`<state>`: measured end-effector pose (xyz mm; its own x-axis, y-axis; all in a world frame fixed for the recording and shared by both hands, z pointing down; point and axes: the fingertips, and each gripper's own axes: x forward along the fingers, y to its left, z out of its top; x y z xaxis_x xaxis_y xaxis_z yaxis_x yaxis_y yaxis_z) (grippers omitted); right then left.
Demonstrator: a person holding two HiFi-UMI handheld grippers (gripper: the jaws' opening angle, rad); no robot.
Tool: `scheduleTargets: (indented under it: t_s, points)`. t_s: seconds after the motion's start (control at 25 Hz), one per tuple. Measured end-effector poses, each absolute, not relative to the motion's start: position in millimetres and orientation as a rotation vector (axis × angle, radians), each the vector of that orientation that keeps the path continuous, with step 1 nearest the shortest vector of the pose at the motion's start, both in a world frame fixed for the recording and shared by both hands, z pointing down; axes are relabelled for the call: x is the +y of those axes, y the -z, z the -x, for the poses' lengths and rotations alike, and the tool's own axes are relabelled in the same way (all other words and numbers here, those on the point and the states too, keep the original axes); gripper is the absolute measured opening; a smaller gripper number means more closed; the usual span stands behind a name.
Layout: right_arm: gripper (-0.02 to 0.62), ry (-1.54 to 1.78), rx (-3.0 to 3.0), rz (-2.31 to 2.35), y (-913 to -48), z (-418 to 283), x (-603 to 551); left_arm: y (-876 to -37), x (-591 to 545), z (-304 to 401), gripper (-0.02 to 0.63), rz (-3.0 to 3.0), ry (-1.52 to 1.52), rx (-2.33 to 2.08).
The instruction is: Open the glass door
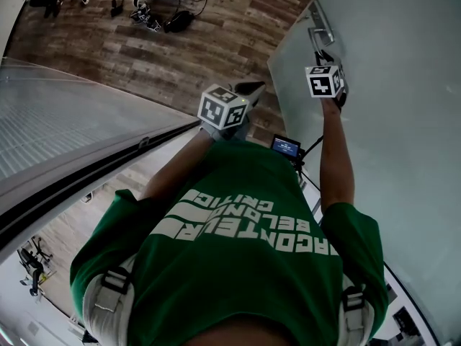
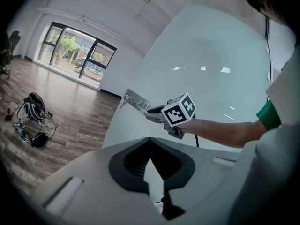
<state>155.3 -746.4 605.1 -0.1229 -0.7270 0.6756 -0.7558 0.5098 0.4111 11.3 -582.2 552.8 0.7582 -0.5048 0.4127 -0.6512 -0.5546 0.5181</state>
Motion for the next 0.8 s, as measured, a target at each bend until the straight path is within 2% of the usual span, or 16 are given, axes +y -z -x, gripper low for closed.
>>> scheduleTargets:
  t_s: [0.8]
  points:
    - [0.069, -0.095, -1.839, -1.263, -607, -177, -755, -554, -625, -16, 0.015, -2.301, -0.288, -0.822]
